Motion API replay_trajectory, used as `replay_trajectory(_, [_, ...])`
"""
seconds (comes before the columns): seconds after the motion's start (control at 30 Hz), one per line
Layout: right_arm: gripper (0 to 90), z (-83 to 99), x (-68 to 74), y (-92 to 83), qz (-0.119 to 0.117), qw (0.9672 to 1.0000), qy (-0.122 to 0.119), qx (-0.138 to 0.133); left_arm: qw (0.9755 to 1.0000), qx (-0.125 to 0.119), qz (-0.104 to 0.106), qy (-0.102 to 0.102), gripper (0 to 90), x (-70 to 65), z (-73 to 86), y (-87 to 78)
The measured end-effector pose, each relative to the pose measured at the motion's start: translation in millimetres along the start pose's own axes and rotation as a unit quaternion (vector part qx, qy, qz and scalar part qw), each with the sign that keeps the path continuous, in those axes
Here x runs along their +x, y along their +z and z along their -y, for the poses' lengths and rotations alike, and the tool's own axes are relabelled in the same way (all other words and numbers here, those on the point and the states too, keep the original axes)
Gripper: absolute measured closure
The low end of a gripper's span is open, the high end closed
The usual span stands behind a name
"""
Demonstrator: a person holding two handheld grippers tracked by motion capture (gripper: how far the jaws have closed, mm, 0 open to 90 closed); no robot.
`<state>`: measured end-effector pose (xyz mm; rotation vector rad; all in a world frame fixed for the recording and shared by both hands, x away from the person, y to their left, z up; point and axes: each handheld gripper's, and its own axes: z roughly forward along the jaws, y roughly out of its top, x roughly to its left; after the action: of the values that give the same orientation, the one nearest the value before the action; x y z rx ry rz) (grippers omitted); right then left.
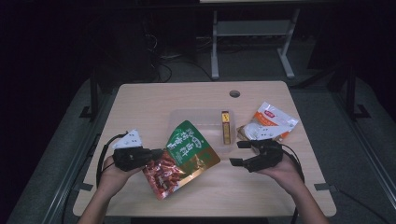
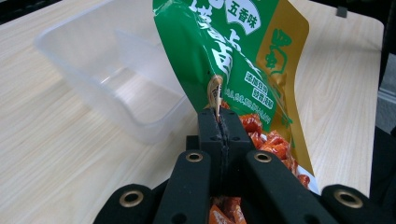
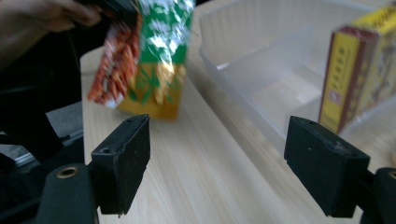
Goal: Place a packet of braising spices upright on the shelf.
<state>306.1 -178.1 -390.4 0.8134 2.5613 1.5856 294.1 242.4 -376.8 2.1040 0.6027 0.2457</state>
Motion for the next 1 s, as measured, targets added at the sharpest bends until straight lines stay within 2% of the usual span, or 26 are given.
replay_trajectory(0.23, [24.2,-14.0,-0.9,13.8,-0.032,0.9994,-0.007,-0.005,0.9986,0.008,0.031,0.042,89.5,-5.5,-17.4,22.4])
replay_trajectory(0.33, [25.1,-18.5,-2.1,18.2,-0.039,0.9992,-0.010,-0.002,0.9980,0.007,0.034,0.052,89.5,-7.3,-21.0,26.8])
replay_trajectory(0.37, [25.7,-23.0,-3.1,23.2,-0.049,0.9987,-0.012,-0.002,0.9977,0.003,0.036,0.057,89.6,-9.2,-22.5,29.7])
replay_trajectory(0.4, [25.7,-23.0,-3.1,23.2,-0.049,0.9987,-0.012,-0.002,0.9977,0.003,0.036,0.057,89.5,-9.2,-22.5,29.7])
replay_trajectory(0.43, [26.9,-24.5,-2.9,28.7,-0.059,0.9982,-0.011,-0.004,0.9976,-0.002,0.038,0.057,89.5,-10.4,-21.9,31.7])
replay_trajectory(0.53, [28.8,-19.7,-1.1,37.3,-0.066,0.9977,-0.011,0.012,0.9977,-0.001,0.040,0.055,89.5,-12.1,-18.3,32.6])
replay_trajectory(0.63, [30.7,-14.9,-0.2,42.7,-0.069,0.9972,-0.013,0.025,0.9982,-0.007,0.040,0.045,89.5,-12.0,-14.3,30.7])
replay_trajectory(0.7, [34.9,-10.9,1.2,43.2,-0.070,0.9974,-0.012,0.011,0.9984,-0.013,0.041,0.038,89.5,-11.2,-12.6,27.9])
replay_trajectory(0.87, [40.2,-5.5,2.0,46.3,-0.071,0.9974,-0.010,0.007,0.9986,-0.032,0.033,0.026,89.6,-8.2,-11.3,20.6])
replay_trajectory(0.93, [41.1,-5.3,1.6,46.7,-0.073,0.9973,-0.009,0.006,0.9985,-0.036,0.035,0.021,89.5,-7.5,-11.1,20.1])
replay_trajectory(1.0, [46.0,-4.4,1.3,48.9,-0.077,0.9970,-0.008,0.006,0.9983,-0.040,0.038,0.018,89.6,-6.6,-10.8,20.2])
